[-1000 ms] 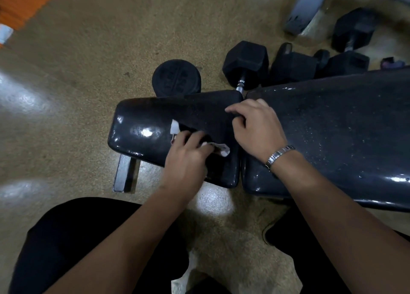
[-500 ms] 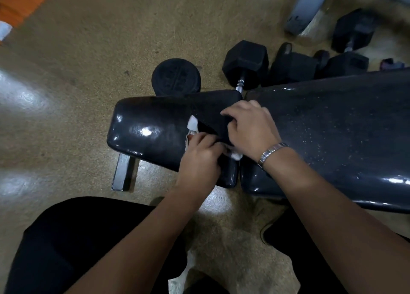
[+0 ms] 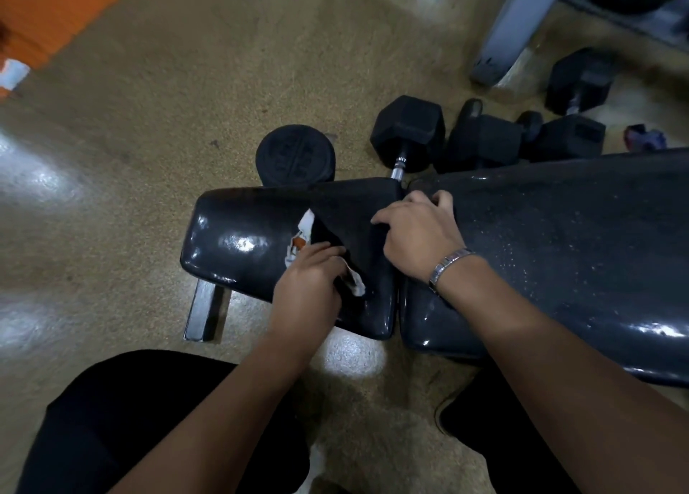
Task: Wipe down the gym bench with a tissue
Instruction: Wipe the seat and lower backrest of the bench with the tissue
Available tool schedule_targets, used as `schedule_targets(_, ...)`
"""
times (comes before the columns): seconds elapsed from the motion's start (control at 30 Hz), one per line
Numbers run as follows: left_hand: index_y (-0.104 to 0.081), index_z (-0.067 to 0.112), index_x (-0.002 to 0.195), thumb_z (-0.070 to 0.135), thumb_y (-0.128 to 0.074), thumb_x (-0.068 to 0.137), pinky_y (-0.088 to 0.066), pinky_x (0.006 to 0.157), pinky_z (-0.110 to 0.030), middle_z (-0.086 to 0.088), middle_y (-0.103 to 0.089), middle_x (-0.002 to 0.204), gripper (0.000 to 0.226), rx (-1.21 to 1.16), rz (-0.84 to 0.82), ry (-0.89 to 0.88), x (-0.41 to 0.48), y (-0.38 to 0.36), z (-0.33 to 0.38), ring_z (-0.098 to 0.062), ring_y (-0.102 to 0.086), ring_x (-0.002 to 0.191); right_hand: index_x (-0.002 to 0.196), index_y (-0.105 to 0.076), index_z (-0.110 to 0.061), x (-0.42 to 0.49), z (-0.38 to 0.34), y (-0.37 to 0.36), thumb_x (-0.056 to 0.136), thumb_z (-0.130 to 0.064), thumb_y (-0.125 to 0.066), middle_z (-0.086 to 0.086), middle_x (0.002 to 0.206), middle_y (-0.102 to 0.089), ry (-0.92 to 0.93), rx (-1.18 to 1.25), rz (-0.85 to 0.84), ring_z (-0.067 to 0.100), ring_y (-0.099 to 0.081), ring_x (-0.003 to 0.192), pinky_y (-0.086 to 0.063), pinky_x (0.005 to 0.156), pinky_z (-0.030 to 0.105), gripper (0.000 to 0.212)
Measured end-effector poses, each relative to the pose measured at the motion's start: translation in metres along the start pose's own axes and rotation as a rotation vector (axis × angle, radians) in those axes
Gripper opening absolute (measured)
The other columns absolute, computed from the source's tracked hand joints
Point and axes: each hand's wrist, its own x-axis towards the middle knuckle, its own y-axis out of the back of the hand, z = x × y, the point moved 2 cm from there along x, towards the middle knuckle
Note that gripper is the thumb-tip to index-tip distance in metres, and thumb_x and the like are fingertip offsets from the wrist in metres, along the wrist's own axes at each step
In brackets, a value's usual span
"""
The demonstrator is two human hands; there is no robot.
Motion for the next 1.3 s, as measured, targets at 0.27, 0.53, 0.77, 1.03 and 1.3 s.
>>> schedule_targets(0.27,-0.078,0.010,0.091,-0.008,-0.052,0.071,-0.056,0.088,-0.036,-0.007,-0.073,0.113,0.038,0.021,0.015,-0.050,0.024,-0.005,0.015,-0.029,-0.065,0.110,0.117,-0.066,-0.036,0.001,0.000,0.002,0.086,-0.020,-0.053,-0.012,0.119,-0.064,-0.007,0.005,-0.040,0.018,-0.043,0.121,-0.012,0.112,0.054,0.038)
schedule_targets(0.53,-0.080,0.012,0.093,-0.016,-0.055,0.070,-0.055,0.082,-0.047,-0.010,-0.063,0.107,0.044,0.049,0.132,0.094,0.067,0.002,-0.016,-0.036,-0.057,0.098,0.116,-0.067,-0.033,-0.003,0.000,-0.002,0.084,-0.016,-0.050,-0.013,0.115,-0.065,0.013,0.004,0.004,0.019,-0.044,0.116,-0.002,0.117,0.063,0.041)
schedule_targets(0.77,-0.079,0.017,0.086,-0.014,-0.055,0.071,-0.052,0.080,-0.035,-0.006,-0.068,0.097,0.042,0.072,0.126,0.051,0.070,0.015,-0.035,-0.029,-0.063,0.092,0.122,-0.065,-0.038,-0.002,0.004,0.000,0.085,-0.015,-0.051,-0.016,0.123,-0.064,0.016,0.038,-0.010,0.018,-0.042,0.119,0.001,0.117,0.063,0.045)
schedule_targets(1.03,-0.072,0.012,0.079,-0.003,-0.049,0.073,-0.057,0.077,-0.042,-0.001,-0.070,0.107,0.028,-0.014,-0.003,-0.079,0.062,0.008,-0.014,-0.026,-0.067,0.105,0.117,-0.067,-0.038,-0.004,0.011,0.004,0.084,-0.014,-0.051,-0.015,0.116,-0.068,0.027,0.070,-0.018,0.014,-0.041,0.119,0.009,0.117,0.060,0.044)
schedule_targets(1.3,-0.070,0.013,0.076,-0.010,-0.053,0.072,-0.046,0.105,-0.036,-0.007,-0.067,0.131,0.028,-0.058,-0.107,-0.095,0.081,-0.002,-0.004,-0.026,-0.056,0.132,0.111,-0.071,-0.034,-0.004,0.032,0.024,0.083,-0.011,-0.054,-0.013,0.110,-0.069,0.008,0.051,0.114,0.017,-0.047,0.117,-0.001,0.118,0.058,0.040)
